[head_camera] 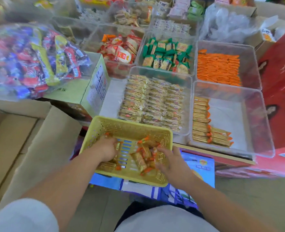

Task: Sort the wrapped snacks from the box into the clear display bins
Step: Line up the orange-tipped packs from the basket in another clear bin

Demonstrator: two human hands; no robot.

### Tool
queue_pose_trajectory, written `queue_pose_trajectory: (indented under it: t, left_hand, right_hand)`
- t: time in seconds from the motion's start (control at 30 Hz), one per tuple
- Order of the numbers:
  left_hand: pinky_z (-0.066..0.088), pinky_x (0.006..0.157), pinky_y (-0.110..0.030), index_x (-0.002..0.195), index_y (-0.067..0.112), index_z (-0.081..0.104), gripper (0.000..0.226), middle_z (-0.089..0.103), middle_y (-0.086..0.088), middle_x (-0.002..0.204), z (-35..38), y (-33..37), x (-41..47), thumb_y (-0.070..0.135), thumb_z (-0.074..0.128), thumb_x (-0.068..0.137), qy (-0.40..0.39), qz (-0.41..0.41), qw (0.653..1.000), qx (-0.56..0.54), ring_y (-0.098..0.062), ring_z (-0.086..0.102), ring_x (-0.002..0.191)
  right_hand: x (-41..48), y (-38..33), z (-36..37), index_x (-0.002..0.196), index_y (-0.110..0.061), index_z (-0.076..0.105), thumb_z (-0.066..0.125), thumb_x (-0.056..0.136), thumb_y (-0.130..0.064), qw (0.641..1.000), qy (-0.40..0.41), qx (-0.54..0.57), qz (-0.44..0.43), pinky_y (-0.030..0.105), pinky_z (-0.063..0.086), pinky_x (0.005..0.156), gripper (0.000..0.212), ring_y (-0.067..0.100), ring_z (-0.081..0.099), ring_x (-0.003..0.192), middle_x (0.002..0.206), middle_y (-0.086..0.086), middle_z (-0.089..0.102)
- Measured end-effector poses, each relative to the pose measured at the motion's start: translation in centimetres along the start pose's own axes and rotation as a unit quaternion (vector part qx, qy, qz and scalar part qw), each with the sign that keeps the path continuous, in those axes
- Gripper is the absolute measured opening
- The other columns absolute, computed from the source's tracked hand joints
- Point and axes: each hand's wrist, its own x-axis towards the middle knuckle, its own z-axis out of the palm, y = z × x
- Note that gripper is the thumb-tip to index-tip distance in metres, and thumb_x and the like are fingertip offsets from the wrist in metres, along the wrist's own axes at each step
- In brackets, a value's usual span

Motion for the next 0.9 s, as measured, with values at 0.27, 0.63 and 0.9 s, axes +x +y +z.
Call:
queue_pose_trajectory:
  t: [0.27,0.63,0.9]
  left_hand:
    - [0.030,0.122,-0.041,0.160,0.045,0.019,0.063,-0.003,-0.022,0.167,1.5,1.2,3.3,0.042,0.047,0.103,-0.080,0.025,0.987,0.139,-0.039,0.027,0.151]
    - [0.042,0.111,-0.039,0.127,0.039,0.056,0.040,0.035,-0.010,0.140,1.2,1.6,4.6,0.035,0.070,0.090,-0.077,0.053,0.981,0.168,-0.033,0.041,0.130]
    - [0.046,0.088,-0.032,0.091,0.035,0.050,0.033,0.040,-0.001,0.116,1.8,0.1,4.3,0.012,0.071,0.083,-0.026,0.174,0.979,0.105,-0.028,0.050,0.106]
  right_hand:
    - [0.2,0.8,1.8,0.136,-0.049,0.044,0.048,0.102,-0.018,0.998,0.053,0.010,0.045,0.018,0.042,0.050,0.046,0.009,0.058,0.058,0.120,-0.009,0.031]
    - [0.3,0.8,2.5,0.135,-0.050,0.043,0.048,0.103,-0.024,0.996,0.078,0.012,0.052,0.017,0.036,0.042,0.042,0.009,0.059,0.055,0.117,-0.010,0.039]
    - [0.1,0.6,2.6,0.136,-0.049,0.042,0.050,0.103,-0.026,0.996,0.074,0.008,0.058,0.014,0.035,0.045,0.042,0.008,0.059,0.055,0.122,-0.008,0.039]
